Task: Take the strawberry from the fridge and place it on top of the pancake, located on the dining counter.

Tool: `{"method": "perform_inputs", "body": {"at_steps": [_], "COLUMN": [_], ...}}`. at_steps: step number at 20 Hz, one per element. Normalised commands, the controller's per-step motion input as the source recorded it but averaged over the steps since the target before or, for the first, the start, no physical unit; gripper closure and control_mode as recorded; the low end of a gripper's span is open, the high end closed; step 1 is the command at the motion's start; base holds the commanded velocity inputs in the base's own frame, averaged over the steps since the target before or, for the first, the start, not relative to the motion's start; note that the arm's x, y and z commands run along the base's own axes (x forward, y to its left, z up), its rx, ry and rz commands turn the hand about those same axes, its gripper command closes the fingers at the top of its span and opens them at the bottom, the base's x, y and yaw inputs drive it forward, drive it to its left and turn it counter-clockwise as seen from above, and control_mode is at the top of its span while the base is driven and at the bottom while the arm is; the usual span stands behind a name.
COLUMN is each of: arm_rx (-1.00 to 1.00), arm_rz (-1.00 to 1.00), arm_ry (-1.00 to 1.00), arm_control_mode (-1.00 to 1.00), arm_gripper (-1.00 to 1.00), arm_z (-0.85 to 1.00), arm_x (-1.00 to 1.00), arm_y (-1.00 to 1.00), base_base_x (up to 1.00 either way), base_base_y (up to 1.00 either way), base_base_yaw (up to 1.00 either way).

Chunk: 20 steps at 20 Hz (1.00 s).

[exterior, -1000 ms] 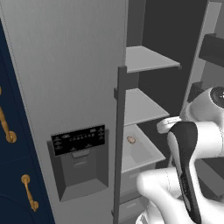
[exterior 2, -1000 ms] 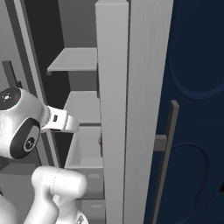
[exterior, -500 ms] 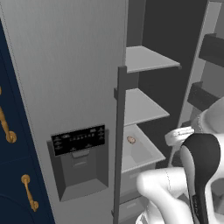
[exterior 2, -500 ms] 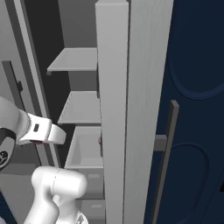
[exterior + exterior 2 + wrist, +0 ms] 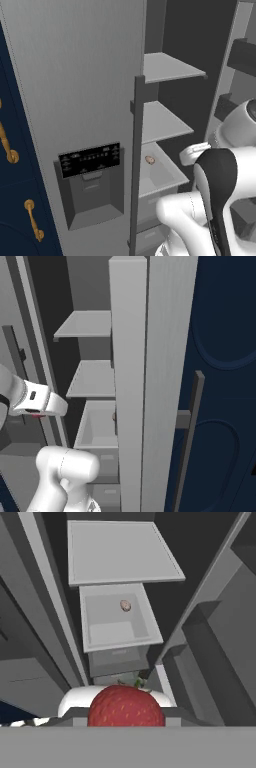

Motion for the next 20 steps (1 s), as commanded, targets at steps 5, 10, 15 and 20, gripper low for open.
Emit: {"method": "perform_inputs", "body": {"at_steps": [5,10,15,20], "arm_rx": [0.0,0.0,0.0,0.0], "arm_rz": [0.0,0.0,0.0,0.0], "arm_ry": [0.0,0.0,0.0,0.0], "arm_control_mode": [1.0,1.0,1.0,1.0], "arm_gripper": [1.0,1.0,1.0,1.0], "arm_z": [0.0,0.0,0.0,0.0], "arm_x": [0.0,0.0,0.0,0.0], "arm_y": [0.0,0.0,0.0,0.0], "base_base_x": [-0.47,-1.0,-1.0,-1.0], "base_base_y": [0.02,0.1,0.07,0.0], "base_base_yaw": [0.0,0.0,0.0,0.0]}}
